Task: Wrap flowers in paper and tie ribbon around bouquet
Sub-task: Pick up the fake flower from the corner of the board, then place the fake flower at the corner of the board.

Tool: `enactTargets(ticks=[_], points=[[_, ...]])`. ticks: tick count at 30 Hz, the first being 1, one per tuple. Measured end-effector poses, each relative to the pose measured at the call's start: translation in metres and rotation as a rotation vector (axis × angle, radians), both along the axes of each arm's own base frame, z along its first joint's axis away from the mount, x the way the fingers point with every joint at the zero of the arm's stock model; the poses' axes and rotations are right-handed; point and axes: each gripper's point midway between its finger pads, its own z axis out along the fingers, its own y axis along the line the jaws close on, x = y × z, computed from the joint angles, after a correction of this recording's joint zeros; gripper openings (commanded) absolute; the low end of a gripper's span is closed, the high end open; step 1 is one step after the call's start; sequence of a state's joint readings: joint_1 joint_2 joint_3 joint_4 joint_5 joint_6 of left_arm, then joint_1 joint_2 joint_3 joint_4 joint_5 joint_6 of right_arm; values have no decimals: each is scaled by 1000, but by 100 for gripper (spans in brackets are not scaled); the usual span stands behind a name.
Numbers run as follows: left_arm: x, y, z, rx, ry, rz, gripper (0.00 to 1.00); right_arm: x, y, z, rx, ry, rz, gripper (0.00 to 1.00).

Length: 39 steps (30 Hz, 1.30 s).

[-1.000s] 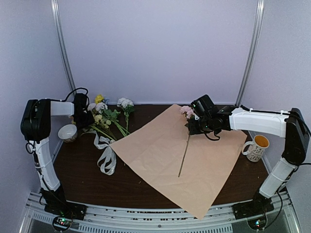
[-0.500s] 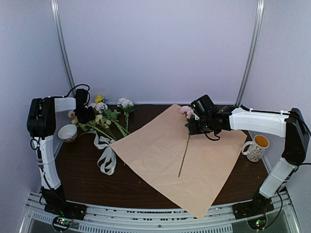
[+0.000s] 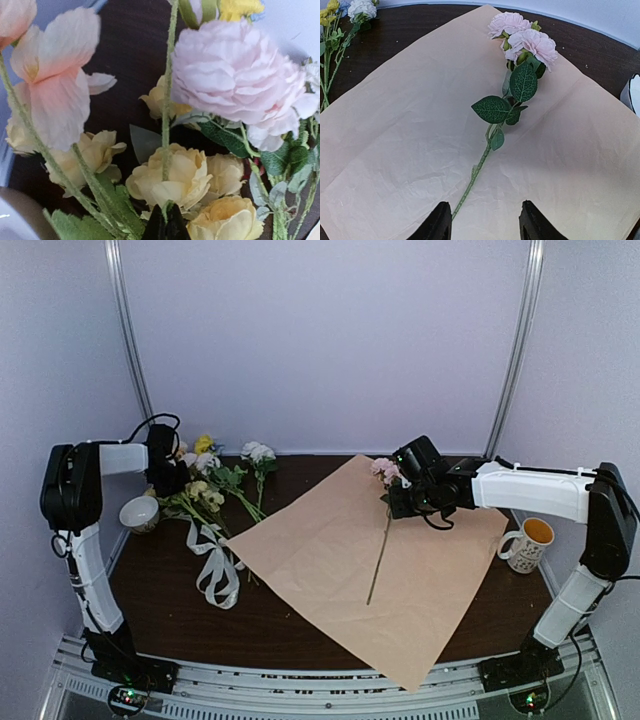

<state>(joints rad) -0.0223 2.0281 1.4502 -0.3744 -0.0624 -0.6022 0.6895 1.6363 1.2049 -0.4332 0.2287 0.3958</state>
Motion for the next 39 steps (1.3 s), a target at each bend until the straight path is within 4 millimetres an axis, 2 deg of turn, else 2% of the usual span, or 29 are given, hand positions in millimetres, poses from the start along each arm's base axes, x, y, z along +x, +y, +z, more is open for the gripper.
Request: enactTargets(ticks=[3, 9, 13, 16, 20, 24, 28, 31, 34, 36, 39], points=[[-1, 6, 36, 42, -68, 0, 0, 0, 0, 0, -1, 0, 0, 48], [-7, 18, 128, 141, -251, -7, 0, -1, -1, 1, -1, 1, 0, 48], [-13, 17, 167, 191, -343, -53, 0, -2, -2, 6, 5, -8, -1, 48], [-16, 7, 180, 209, -381, -138, 0, -3, -2, 10, 10, -13, -1, 48], [-21, -12, 185, 213, -392, -289, 0, -3, -3, 13, 15, -18, -1, 48], [-27, -20, 177, 224, -332, -370, 2, -4, -2, 13, 14, -16, 2, 48], [-21, -24, 163, 221, -266, -413, 46, -7, 1, 12, 13, -10, 14, 48], [-15, -29, 141, 192, -212, -444, 59, -10, 4, 12, 11, -6, 22, 49], [-17, -30, 121, 171, -142, -457, 62, -10, 3, 11, 9, -3, 23, 49], [-26, -28, 111, 166, -85, -451, 58, -11, 4, 11, 8, -1, 25, 49], [-44, -24, 99, 163, -33, -427, 57, -11, 4, 11, 9, 0, 25, 49]])
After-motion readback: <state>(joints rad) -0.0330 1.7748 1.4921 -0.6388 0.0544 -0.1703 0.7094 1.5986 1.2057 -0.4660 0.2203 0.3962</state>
